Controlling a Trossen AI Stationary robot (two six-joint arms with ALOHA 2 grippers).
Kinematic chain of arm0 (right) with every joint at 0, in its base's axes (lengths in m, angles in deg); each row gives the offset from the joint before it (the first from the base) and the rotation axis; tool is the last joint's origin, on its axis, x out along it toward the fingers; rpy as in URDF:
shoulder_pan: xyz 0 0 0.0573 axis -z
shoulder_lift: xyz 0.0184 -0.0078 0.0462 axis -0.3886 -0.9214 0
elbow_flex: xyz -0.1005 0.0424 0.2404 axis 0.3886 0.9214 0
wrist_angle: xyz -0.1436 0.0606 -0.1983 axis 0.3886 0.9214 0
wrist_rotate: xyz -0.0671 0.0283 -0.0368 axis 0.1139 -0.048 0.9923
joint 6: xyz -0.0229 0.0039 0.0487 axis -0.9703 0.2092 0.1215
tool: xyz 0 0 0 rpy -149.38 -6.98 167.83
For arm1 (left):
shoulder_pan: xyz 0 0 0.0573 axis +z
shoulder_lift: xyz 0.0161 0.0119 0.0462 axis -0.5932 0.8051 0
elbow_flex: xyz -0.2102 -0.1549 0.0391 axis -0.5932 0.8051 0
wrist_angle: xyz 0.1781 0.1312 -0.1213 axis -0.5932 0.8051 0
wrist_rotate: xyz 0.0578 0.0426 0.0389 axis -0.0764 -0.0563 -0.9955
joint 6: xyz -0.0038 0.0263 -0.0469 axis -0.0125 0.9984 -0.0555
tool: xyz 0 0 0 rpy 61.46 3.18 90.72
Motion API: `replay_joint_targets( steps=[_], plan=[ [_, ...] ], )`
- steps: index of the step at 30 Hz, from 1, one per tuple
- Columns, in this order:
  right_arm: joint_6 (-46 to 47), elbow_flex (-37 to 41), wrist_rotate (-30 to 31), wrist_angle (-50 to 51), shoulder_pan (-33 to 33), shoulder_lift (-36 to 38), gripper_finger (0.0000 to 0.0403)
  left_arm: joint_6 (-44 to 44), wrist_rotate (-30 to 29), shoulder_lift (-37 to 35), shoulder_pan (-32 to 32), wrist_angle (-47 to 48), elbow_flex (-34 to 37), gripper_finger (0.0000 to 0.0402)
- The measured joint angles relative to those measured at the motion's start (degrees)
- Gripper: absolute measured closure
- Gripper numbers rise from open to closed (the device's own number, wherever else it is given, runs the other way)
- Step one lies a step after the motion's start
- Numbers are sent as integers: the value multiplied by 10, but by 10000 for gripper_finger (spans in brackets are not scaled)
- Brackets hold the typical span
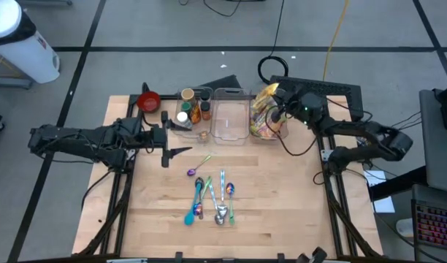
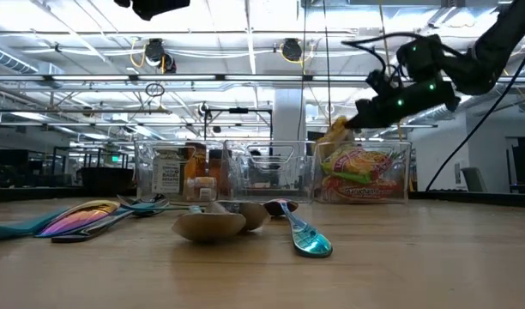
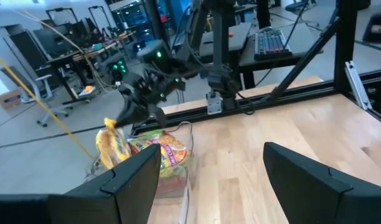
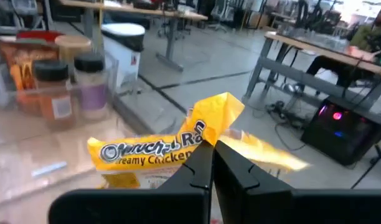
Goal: Pick & Place Food Item
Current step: Put the yellow noodle pack into the right transparent bin, then put the top left purple green spoon into the middle transparent bin
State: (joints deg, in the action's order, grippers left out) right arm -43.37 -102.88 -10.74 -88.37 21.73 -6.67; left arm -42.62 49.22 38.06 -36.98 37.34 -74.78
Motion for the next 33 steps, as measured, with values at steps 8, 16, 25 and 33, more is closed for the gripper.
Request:
replay_joint_targets(
  steps=[8,16,25,33],
  plan=[
    [2,25,-1,-36,-11,-41,403,-1,0,0,1,0,0,110],
    [10,25,24,22,-12,-42,399,-4,0,0,1,10,0,110],
    [63,25,29,9,-12,-5,299,-10,0,14,1,11,0,110],
    [170,25,-54,21,-44,90,208,-35,0,36,1,-21,0,110]
  ],
)
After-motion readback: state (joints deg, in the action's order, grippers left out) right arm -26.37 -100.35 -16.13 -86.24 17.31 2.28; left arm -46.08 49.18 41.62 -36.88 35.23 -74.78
